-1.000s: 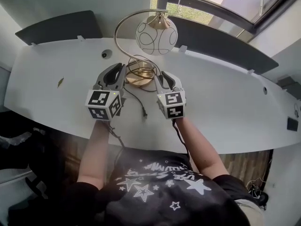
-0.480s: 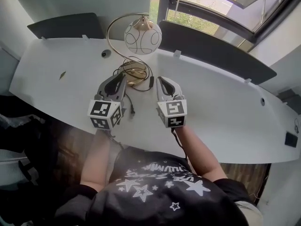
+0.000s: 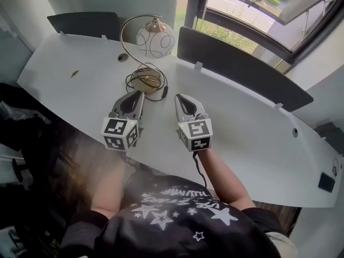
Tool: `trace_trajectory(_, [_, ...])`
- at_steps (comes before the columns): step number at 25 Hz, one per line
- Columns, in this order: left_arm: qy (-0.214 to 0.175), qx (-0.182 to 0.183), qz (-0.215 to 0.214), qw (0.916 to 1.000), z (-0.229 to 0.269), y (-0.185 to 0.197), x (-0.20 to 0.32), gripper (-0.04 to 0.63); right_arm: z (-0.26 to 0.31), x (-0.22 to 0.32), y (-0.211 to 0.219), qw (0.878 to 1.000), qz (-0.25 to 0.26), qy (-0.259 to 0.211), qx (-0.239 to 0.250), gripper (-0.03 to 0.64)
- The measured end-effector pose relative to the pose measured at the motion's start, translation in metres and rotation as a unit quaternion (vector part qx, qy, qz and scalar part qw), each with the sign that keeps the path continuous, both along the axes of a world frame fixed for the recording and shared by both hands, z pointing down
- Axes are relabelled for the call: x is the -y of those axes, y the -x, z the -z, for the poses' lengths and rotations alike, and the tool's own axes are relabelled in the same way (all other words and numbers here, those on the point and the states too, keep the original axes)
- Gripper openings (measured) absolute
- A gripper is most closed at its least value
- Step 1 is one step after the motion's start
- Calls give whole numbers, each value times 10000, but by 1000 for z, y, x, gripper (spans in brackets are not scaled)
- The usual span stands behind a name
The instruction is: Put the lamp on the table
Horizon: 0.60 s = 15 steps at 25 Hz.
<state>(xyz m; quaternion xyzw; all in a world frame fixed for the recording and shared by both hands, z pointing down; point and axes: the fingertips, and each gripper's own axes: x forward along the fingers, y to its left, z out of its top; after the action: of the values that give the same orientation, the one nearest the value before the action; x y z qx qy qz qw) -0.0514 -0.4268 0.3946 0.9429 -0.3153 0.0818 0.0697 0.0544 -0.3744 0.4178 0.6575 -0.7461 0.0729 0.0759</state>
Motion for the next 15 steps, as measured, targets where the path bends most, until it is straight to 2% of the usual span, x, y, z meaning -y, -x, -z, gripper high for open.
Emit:
trace_trajectory(7, [7, 70, 286, 9996, -7, -4, -68, 31, 15, -53, -9, 9981, 351, -460, 215, 2])
trace_trajectory(11, [-42, 24, 602, 9982, -11, 1, -106, 31, 10, -84, -1, 9959, 791, -412, 139, 2])
trace_trajectory(15, [65, -155, 873, 9960, -13, 4, -139, 31, 5, -112, 4, 9936, 1073, -316, 151, 2])
